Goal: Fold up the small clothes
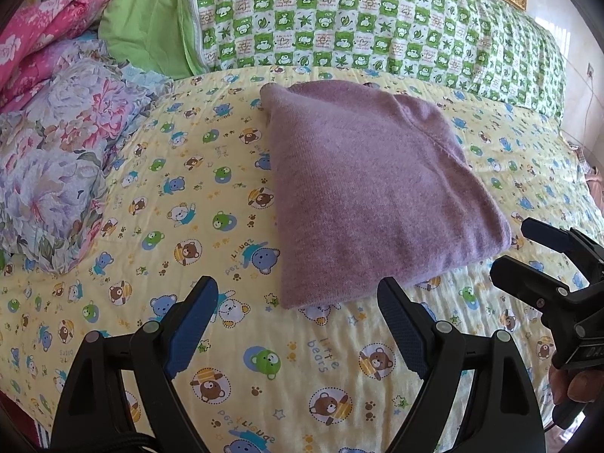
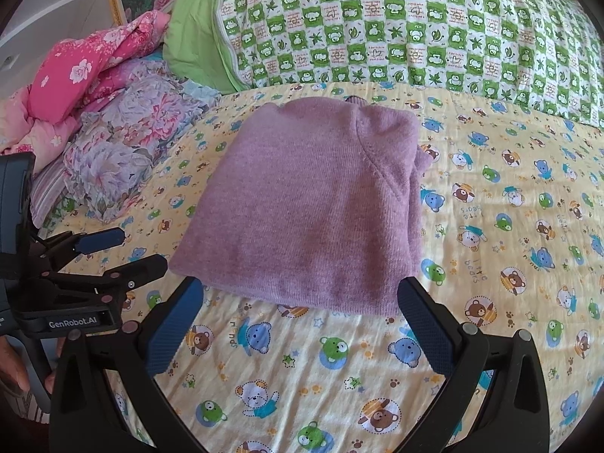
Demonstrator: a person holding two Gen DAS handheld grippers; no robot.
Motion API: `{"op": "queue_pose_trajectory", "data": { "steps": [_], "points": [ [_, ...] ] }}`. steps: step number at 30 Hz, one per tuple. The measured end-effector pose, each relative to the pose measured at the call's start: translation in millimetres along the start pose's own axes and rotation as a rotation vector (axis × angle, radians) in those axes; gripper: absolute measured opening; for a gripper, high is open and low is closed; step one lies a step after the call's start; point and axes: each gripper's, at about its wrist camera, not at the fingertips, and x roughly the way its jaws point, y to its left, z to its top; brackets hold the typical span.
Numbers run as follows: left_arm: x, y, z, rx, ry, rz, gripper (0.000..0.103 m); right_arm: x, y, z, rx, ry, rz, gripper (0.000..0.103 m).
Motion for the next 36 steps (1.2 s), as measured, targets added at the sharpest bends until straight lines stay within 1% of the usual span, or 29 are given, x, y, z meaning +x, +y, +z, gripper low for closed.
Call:
{"op": "queue_pose_trajectory", "data": {
  "steps": [18, 25, 36],
  "points": [
    [-1.2, -3.6, 4.9, 0.026, -0.019, 0.005, 0.087, -4.1, -5.7, 9.0, 0.023, -0.010, 0.007, 0.103],
    [1.0, -6.3, 15.4, 0.027, -0.023, 0.009, 0.087, -3.4, -15.0, 13.1, 0.044, -0.013, 0.001, 0.103],
    [5.6, -13.5, 18.7, 0.019, -0.001, 0.004, 0.087, 0.0, -25.7, 15.1, 0.077, 0.004, 0.000, 0.103]
  ]
}}
